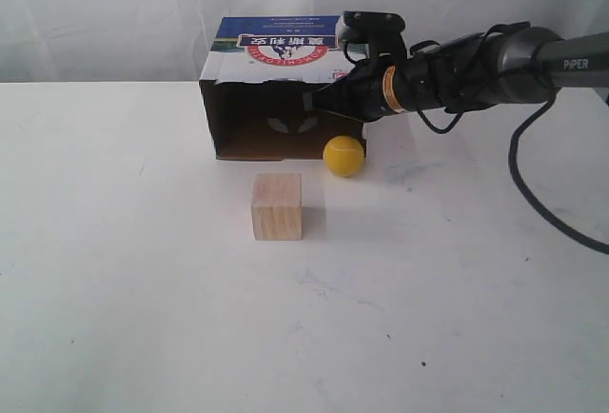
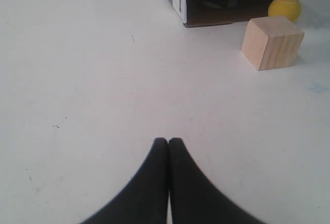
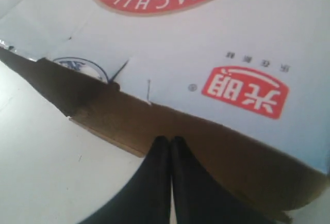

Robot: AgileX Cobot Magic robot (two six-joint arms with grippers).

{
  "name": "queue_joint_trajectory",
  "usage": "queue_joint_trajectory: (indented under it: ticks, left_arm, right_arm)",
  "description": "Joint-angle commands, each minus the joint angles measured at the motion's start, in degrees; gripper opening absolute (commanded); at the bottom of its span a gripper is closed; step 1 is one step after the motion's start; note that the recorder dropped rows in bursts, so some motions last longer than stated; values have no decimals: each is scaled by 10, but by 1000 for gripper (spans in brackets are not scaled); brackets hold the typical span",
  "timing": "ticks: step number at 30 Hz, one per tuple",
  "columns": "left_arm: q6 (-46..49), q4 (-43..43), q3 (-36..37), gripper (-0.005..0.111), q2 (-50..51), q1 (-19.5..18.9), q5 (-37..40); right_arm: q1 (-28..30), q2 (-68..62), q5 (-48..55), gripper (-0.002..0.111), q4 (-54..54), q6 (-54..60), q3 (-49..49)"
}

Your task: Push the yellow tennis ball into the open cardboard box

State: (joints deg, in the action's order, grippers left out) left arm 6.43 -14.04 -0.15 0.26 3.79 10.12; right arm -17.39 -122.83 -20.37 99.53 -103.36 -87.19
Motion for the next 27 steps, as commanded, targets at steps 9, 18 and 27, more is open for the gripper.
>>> queue_joint_trajectory:
  ticks: [9, 18, 27]
  left_arm:
    - [0, -6, 1, 0, -3, 2, 2]
    - [0, -6, 1, 0, -3, 2, 2]
    - [0, -6, 1, 0, -3, 2, 2]
  right_arm:
    - [1, 95, -67, 0, 4, -47, 122]
    - [-1, 181, 76, 0, 4, -4, 252]
    - [-9, 162, -15, 0, 4, -33, 287]
